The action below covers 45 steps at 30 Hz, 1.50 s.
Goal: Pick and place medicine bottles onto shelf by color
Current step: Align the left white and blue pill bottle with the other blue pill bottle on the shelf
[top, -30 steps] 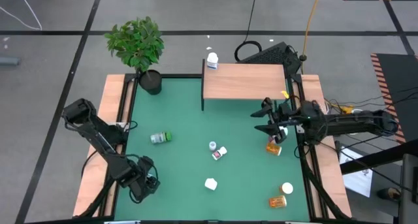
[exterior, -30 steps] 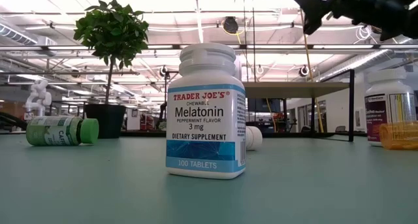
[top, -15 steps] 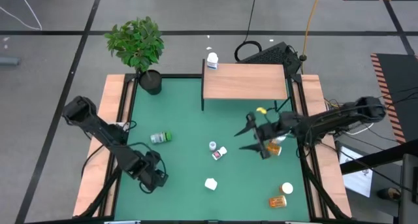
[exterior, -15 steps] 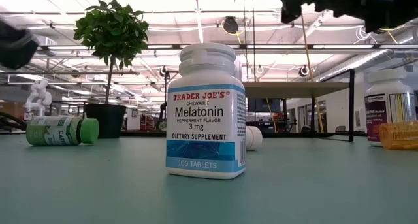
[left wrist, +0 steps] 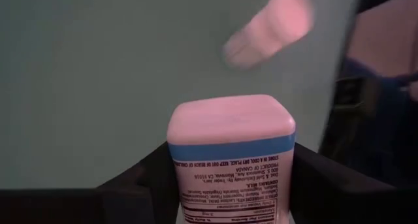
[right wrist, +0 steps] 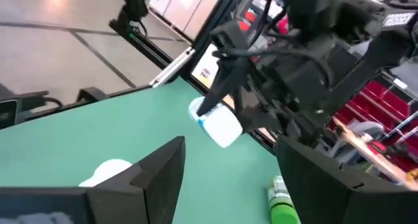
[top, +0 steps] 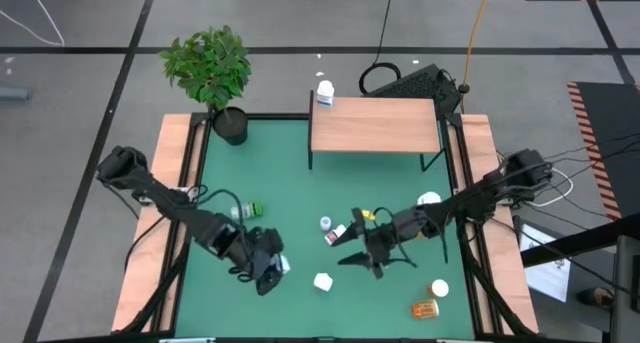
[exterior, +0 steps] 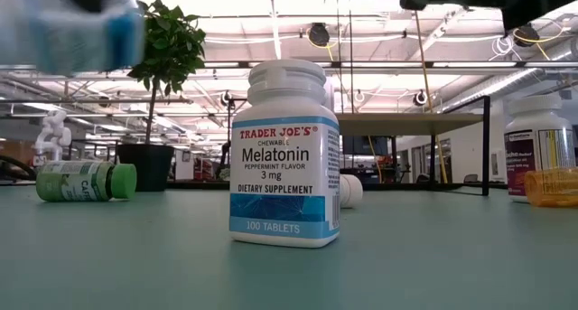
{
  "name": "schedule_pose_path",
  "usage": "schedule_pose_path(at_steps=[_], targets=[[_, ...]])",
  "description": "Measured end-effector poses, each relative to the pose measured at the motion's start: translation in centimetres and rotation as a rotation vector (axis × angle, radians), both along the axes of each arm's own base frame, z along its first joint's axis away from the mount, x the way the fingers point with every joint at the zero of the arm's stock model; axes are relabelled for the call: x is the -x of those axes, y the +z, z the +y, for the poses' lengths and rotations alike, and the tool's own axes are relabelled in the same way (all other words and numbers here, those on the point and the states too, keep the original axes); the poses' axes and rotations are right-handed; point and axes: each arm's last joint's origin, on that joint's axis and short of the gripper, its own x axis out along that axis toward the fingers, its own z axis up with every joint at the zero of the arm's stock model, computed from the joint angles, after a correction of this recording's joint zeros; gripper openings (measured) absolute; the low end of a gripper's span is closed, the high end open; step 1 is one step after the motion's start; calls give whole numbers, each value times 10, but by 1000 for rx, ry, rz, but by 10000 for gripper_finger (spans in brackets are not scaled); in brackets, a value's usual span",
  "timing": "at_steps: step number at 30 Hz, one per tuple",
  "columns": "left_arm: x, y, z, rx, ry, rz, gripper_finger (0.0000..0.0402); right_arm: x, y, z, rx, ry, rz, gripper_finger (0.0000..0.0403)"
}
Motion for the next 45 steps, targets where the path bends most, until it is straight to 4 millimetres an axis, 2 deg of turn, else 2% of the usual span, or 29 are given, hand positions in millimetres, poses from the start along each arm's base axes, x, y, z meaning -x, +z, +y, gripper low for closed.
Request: schedule_pose_path(at_steps=[6, 14, 20, 25, 32, 39, 45], targets=[[-25, 1, 21, -8, -19, -107, 224, -21, -2, 17, 15, 19, 42, 259], [-46, -8, 33, 52, -118, -140, 226, -39, -6, 22, 101, -28, 32, 272], [-57, -9, 38, 87, -185, -195, 227, -50, -7, 26, 177, -32, 64, 272], [-62, -5, 41, 81, -225, -264, 227, -60, -7, 28, 183, 35, 92, 272], [-63, -3, 40, 86, -288, -300, 227, -68, -5, 20, 180, 35, 104, 272], [-64, -2, 41, 77, -295, -319, 228, -70, -7, 12, 124, 78, 148, 251], [-67, 0, 45, 89, -292, -344, 228, -70, -7, 9, 103, 69, 163, 202]])
